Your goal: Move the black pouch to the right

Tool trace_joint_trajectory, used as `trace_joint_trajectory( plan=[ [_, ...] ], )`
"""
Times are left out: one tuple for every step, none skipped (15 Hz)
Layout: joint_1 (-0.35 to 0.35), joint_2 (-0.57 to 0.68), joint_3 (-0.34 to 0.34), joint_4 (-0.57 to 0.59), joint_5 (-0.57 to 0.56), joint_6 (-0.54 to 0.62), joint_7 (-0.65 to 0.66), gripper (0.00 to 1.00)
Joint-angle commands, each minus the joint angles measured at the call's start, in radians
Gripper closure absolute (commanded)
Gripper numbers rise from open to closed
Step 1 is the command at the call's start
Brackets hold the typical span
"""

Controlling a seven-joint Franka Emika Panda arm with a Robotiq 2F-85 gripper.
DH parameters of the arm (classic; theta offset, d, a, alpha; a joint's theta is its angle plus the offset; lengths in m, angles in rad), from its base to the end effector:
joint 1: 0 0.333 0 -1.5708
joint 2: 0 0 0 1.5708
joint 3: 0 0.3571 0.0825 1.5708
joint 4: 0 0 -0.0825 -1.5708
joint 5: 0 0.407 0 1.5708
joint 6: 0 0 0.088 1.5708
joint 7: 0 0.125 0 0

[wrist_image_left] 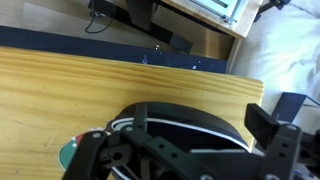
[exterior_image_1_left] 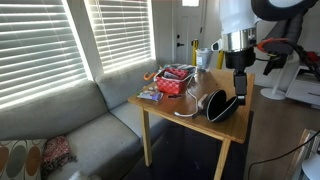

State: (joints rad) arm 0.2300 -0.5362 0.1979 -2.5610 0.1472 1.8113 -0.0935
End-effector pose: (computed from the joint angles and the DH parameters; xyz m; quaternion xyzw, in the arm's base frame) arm 0.3138 0.1600 0.4329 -0.9707 -0.2131 0.1108 0.0022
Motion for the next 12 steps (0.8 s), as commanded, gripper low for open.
trace_joint_trajectory(
  plan=[
    [0.021, -0.003, -0.001, 0.002, -0.018, -0.002, -0.002, 0.00],
    [0.027, -0.007, 0.003, 0.002, -0.025, -0.002, -0.006, 0.00],
    [0.028, -0.010, 0.003, 0.002, -0.029, -0.002, -0.010, 0.00],
    [0.029, -0.011, 0.003, 0.002, -0.031, -0.002, -0.014, 0.00],
    [0.041, 0.000, 0.006, 0.006, -0.046, 0.006, -0.055, 0.00],
    [0.050, 0.011, 0.008, 0.008, -0.055, 0.010, -0.085, 0.00],
    [0.064, 0.026, 0.008, 0.010, -0.059, 0.013, -0.128, 0.00],
    [0.071, 0.038, 0.011, 0.012, -0.070, 0.017, -0.152, 0.00],
    [0.079, 0.047, 0.011, 0.014, -0.075, 0.019, -0.174, 0.00],
    [0.081, 0.052, 0.018, 0.010, -0.102, 0.043, -0.185, 0.00],
    [0.084, 0.057, 0.021, 0.007, -0.123, 0.062, -0.195, 0.00],
    [0.087, 0.060, 0.024, 0.003, -0.149, 0.090, -0.204, 0.00]
  ],
)
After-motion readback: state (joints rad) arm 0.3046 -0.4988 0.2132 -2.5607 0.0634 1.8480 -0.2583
